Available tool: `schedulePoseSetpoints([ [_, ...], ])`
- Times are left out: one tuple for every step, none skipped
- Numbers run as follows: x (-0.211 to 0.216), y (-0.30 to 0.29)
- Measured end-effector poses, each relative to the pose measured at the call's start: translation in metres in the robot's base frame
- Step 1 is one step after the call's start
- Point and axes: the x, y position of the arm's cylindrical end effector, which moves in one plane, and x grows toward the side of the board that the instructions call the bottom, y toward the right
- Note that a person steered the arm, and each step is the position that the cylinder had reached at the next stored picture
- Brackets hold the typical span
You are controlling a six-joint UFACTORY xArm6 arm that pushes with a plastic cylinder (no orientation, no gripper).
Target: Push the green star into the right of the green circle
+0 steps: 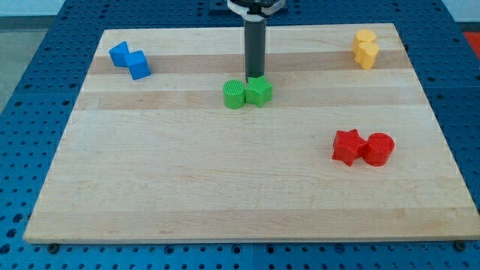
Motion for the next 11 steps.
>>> schedulePoseSetpoints([
  [0.0, 0.003],
  [-0.002, 0.073],
  [-0.004, 0.087],
  [-0.004, 0.09],
  [-0.004, 0.09],
  [0.0, 0.067],
  [0.007, 0.052],
  [0.022, 0.032],
  [0.022, 0.032],
  [0.027, 0.058],
  [0.049, 0.089],
])
